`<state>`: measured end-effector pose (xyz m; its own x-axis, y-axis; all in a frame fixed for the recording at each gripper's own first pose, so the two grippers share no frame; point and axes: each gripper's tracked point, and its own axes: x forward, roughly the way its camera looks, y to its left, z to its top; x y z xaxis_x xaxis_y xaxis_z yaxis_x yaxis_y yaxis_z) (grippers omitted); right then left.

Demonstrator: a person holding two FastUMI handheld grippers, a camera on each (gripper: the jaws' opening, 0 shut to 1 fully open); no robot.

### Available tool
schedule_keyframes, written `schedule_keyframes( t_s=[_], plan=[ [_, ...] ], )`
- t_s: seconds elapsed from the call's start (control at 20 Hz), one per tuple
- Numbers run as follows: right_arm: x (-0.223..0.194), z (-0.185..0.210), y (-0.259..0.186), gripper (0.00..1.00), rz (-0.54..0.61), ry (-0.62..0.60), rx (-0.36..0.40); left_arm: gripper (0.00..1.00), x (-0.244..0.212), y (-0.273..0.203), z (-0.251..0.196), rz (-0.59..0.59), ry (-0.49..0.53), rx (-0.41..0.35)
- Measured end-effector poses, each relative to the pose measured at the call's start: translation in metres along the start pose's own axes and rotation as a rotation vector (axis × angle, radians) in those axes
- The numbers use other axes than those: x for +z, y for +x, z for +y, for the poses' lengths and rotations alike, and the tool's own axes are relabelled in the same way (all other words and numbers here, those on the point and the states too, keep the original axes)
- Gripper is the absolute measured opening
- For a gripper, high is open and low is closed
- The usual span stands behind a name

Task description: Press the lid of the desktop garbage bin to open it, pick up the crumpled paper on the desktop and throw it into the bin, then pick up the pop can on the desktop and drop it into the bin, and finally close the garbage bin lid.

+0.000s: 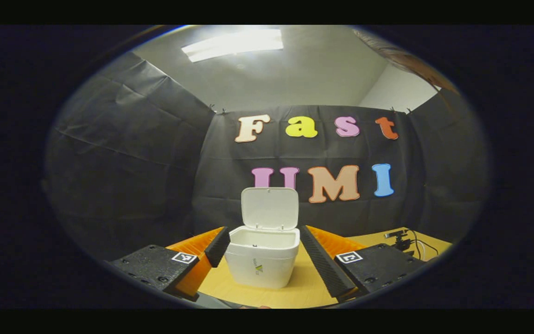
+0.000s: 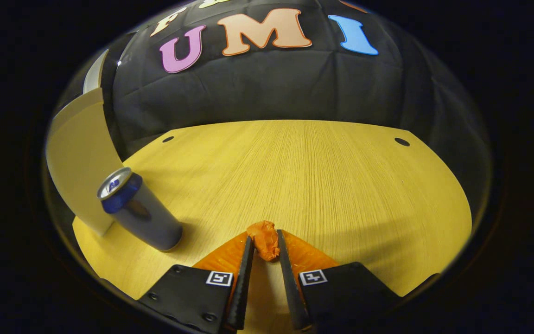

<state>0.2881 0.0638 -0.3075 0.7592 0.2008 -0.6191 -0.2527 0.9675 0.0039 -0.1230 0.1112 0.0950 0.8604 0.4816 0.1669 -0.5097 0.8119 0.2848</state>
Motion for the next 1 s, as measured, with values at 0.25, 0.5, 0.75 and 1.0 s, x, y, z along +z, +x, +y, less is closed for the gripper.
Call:
schedule_keyframes(
  t_s=[0.25,0.5,0.75,1.0],
  plan=[
    [0.094,0.101,-0.122,0.37,-0.200,-0.015,0.181,0.92,-0.007,0.008,0.010,-0.019,-0.098,-0.026],
    [0.159,0.261,-0.199,0.39,-0.323,-0.139,0.440,0.93,-0.031,0.012,0.023,0.016,-0.191,-0.048],
    [0.192,0.375,-0.197,0.37,-0.351,-0.206,0.557,0.93,-0.058,0.001,0.046,0.086,-0.205,-0.010],
    [0.189,0.401,-0.182,0.98,-0.305,-0.141,0.625,0.94,-0.063,-0.009,0.056,0.100,-0.194,0.014]
  ],
)
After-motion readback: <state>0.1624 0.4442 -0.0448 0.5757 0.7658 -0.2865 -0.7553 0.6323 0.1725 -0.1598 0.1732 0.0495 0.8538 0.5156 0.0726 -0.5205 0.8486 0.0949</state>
